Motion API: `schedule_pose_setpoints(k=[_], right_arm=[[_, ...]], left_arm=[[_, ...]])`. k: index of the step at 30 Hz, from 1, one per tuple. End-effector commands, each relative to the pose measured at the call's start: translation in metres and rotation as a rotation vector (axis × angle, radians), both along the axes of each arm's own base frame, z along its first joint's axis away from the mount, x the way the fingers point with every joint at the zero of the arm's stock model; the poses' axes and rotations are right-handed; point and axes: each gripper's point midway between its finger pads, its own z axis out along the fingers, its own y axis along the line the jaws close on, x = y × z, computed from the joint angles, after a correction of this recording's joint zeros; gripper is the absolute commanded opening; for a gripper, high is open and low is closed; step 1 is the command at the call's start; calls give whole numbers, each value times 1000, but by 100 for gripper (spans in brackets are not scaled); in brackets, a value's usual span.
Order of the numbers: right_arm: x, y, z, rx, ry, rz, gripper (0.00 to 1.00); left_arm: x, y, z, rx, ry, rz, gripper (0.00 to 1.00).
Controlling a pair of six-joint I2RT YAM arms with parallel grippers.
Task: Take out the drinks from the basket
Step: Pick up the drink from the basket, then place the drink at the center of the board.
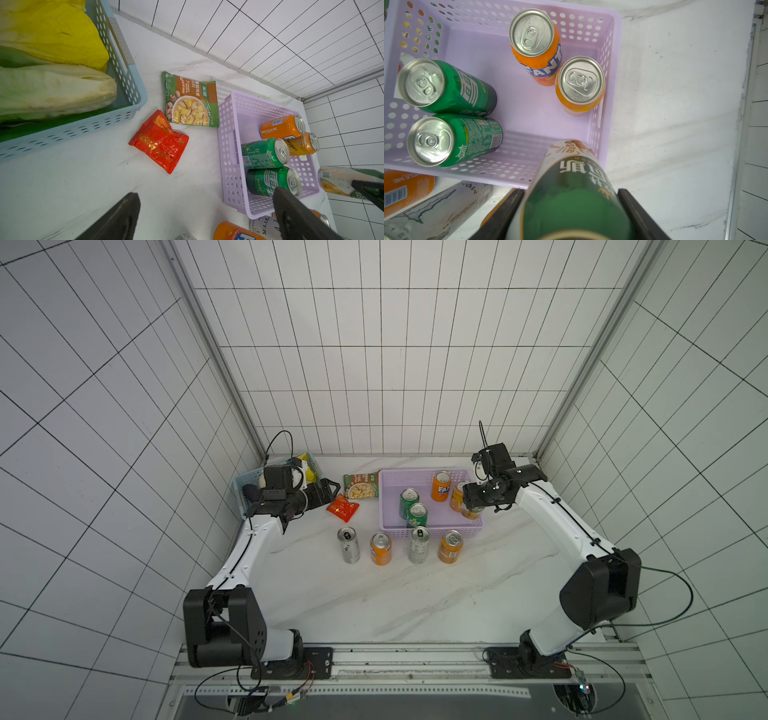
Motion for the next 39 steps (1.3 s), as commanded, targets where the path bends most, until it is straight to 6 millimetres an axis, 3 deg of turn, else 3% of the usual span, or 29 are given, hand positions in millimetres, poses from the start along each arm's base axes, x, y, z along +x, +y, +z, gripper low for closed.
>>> schedule_pose_setpoints(k=[1, 10, 16, 25, 39], right_arm=[[-13, -13, 17, -1, -35, -31, 65], [-44, -29, 22, -12, -36, -44, 65], [-62, -36, 14, -15, -19, -54, 65], [-80, -41, -13, -7, 21, -66, 65], [-78, -42, -71, -30, 71, -87, 65]], left_arm=[[5, 1, 10, -2, -24, 0, 98], [5, 1, 9, -2, -21, 0, 98], [5, 1, 8, -3, -19, 0, 98], [5, 1, 6, -1, -14, 0, 98], [6, 1, 4, -1, -8, 0, 98]])
